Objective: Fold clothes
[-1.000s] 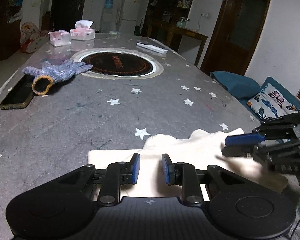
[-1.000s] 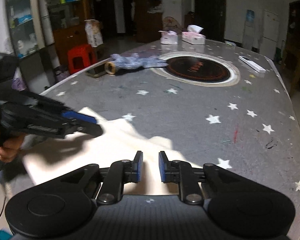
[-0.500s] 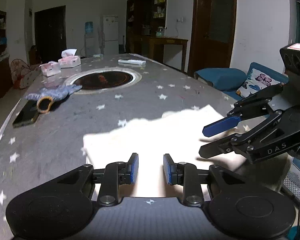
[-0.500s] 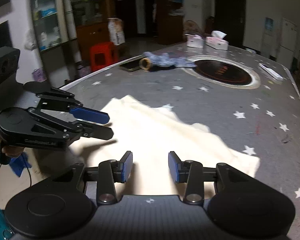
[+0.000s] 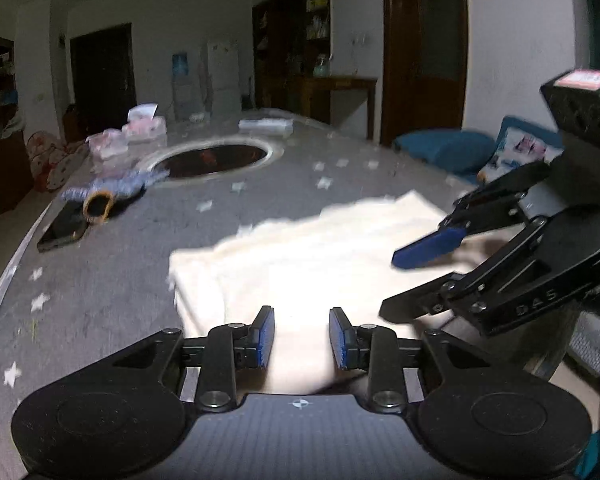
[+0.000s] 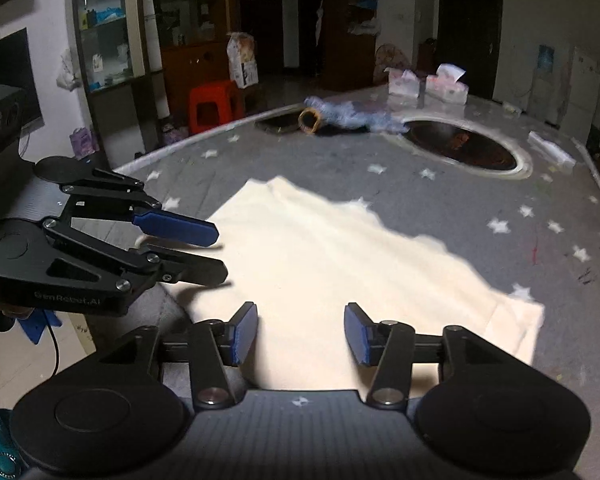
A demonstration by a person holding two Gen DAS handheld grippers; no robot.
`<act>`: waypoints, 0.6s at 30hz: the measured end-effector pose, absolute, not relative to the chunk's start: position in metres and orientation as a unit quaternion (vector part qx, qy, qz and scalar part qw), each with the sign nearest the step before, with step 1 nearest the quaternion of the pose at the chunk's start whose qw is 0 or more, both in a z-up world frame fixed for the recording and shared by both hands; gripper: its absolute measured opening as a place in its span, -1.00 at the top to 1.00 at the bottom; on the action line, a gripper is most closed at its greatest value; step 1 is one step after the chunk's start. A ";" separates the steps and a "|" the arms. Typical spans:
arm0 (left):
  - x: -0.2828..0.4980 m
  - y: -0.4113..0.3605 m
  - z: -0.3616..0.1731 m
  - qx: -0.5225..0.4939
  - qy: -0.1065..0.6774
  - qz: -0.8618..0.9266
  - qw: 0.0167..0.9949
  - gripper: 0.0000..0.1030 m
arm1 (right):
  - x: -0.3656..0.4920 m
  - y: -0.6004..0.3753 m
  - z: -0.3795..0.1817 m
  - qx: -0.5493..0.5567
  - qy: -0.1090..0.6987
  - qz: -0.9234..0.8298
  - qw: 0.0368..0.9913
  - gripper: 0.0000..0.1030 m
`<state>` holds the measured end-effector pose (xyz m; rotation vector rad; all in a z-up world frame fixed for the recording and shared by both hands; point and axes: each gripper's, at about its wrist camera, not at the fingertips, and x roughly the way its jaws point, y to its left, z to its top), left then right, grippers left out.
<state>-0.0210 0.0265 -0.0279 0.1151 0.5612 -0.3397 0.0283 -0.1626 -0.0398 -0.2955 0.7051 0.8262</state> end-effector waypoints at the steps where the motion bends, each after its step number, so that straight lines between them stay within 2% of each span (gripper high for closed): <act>1: -0.022 0.027 -0.028 0.057 0.275 -0.166 0.945 0.33 | 0.028 -0.161 -0.043 -0.143 0.336 0.392 0.845 -0.01; 7: -0.027 0.027 -0.027 0.060 0.273 -0.160 0.947 0.14 | 0.025 -0.164 -0.035 -0.142 0.325 0.391 0.849 -0.12; 8: -0.028 0.027 -0.027 0.061 0.272 -0.159 0.947 0.13 | 0.025 -0.164 -0.035 -0.141 0.325 0.390 0.850 -0.19; 14: -0.027 0.035 -0.036 0.039 0.298 -0.147 0.942 0.09 | 0.024 -0.166 -0.043 -0.133 0.335 0.385 0.850 -0.28; 18: -0.027 0.043 -0.032 0.008 0.298 -0.144 0.943 0.08 | 0.024 -0.171 -0.039 -0.123 0.328 0.382 0.856 -0.49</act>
